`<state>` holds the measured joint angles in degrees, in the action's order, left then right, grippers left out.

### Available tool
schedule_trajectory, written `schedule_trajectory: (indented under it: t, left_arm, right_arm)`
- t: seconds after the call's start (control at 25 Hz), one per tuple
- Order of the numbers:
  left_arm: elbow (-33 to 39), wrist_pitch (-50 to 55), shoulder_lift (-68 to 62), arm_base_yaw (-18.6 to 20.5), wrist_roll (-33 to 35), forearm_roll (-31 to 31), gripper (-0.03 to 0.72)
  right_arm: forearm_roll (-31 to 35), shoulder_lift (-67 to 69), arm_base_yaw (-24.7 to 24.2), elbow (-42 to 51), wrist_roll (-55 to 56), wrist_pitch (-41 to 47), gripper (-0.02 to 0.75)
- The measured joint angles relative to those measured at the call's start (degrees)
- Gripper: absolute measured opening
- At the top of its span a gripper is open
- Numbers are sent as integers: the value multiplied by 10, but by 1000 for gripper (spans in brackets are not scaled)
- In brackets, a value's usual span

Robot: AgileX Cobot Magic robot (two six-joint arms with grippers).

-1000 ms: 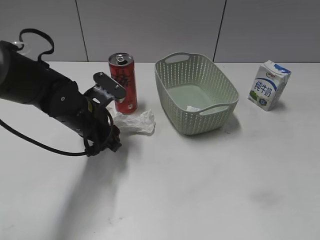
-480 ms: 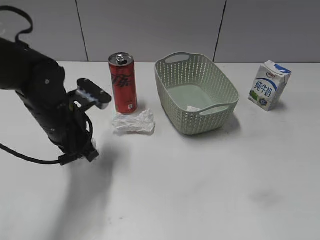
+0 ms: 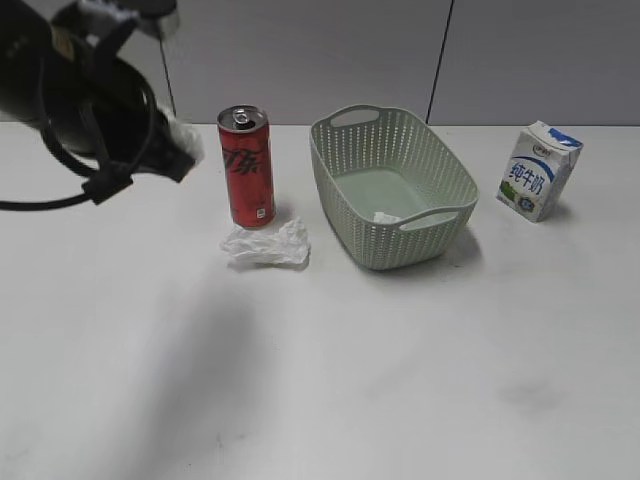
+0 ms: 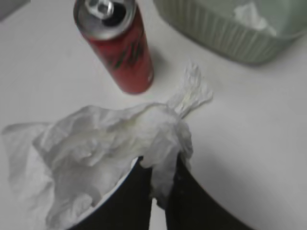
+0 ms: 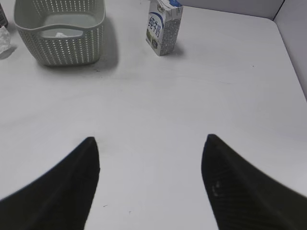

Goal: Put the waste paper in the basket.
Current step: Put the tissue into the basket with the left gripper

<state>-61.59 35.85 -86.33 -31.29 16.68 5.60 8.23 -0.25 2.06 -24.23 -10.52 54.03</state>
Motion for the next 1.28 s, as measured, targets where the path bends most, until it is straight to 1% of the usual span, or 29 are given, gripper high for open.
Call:
schedule_trajectory:
  t: [0.12,0.24,0.32,0.44,0.6,0.72,0.92,1.0,1.04,1.08,1.12,1.2,1.24,1.28]
  left_arm:
    - [-43,-3,7,-27,0,1,25]
    - [-92,-11,-3,-67,0,1,23]
    - [-132,-18,-19,-85,1,1,23]
    - [-196,-26,-56,-102,2,1,23]
    - [-284,-35,-124,-107,2,1,22]
    - [-326,-59,-177,-107,2,1,22]
    - [-335,-115,-250,-107,2,2,22]
    - [-335,-124,-276,-107,2,2,41]
    - [-335,-125,-286,-107,2,2,73]
    - [-335,-125,-295,-107,2,4,120]
    - [-335,-125,-302,-107,2,5,201]
    - [-335,-124,-309,-107,2,7,402]
    - [-335,-124,-310,-108,2,7,514]
    - [-335,-124,-310,-108,2,8,587]
  right_arm:
    - [0,0,0,0,0,0,508]
    - [0,0,0,0,0,0,508]
    - [0,0,0,0,0,0,508]
    - [0,0,0,0,0,0,508]
    - [0,0,0,0,0,0,508]
    - [0,0,0,0,0,0,508]
    - [0,0,0,0,0,0,508]
    - [0,0,0,0,0,0,507]
    - [0,0,0,0,0,0,508]
    - [0,0,0,0,0,0,508]
    - [0,0,0,0,0,0,508]
    - [0,0,0,0,0,0,508]
    - [0,0,0,0,0,0,508]
    - [0,0,0,0,0,0,508]
